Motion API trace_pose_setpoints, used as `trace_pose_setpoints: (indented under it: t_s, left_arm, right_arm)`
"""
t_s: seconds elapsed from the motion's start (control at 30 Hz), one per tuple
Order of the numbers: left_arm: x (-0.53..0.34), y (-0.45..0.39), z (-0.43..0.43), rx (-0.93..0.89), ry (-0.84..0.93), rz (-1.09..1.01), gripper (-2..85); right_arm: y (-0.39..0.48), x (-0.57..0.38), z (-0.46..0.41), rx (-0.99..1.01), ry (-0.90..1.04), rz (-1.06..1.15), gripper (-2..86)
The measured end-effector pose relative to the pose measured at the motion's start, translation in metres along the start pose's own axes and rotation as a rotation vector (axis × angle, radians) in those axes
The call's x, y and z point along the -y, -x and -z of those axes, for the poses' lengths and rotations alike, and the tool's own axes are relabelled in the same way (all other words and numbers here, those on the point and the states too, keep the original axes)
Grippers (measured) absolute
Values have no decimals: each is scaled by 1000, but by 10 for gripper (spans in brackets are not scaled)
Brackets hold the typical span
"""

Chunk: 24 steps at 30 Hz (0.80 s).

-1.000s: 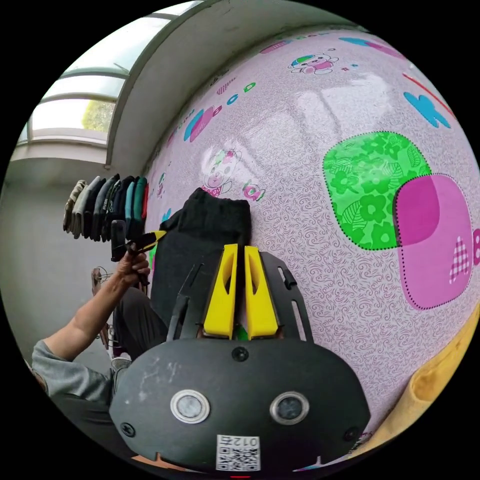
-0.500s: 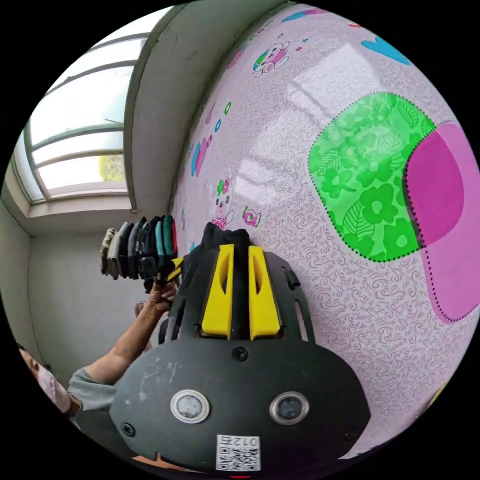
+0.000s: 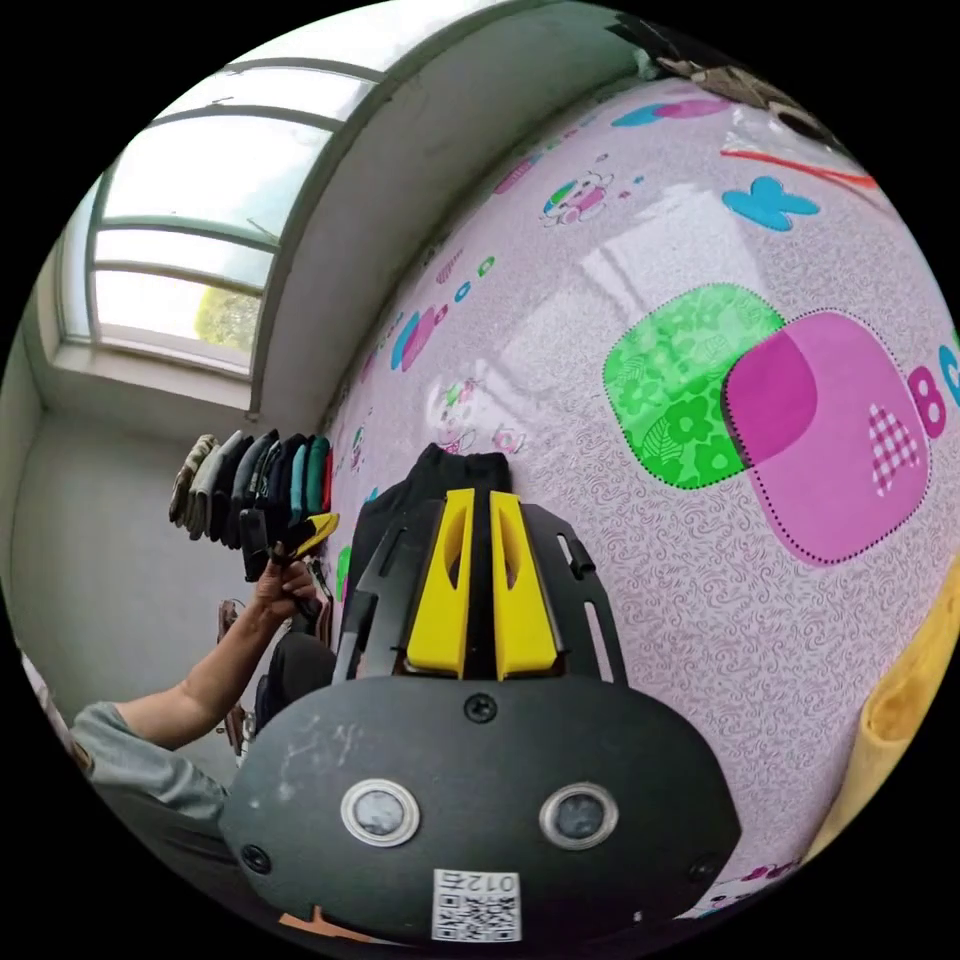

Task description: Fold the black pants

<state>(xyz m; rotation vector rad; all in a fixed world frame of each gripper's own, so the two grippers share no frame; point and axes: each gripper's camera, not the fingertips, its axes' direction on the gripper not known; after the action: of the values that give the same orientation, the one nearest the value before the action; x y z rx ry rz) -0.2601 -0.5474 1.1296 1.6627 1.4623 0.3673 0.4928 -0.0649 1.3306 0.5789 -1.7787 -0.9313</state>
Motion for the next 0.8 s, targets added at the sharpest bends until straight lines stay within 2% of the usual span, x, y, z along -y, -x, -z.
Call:
trace_pose_setpoints:
  t_s: [0.13, 0.3, 0.37, 0.57, 0.67, 0.8]
  left_arm:
    - [-20, -53, -16, 121, 66, -173, 13]
    - [-34, -62, -60, 212, 123, -149, 8]
    - [-42, -58, -76, 273, 173, -149, 7]
    - [-61, -49, -92, 223, 166, -110, 5]
    - [-65, -55, -87, 193, 165, -88, 7]
    - [-89, -104, -65, 122, 160, -269, 7]
  right_arm:
    - [36, -37, 2, 39, 27, 112, 5]
    - [67, -54, -31, 5, 136, 183, -4]
    - [73, -59, -47, -92, 204, 224, -7]
    - [83, -63, -58, -132, 245, 261, -9]
    - [84, -65, -50, -82, 246, 234, -9]
    - [93, -82, -27, 2, 239, 265, -8]
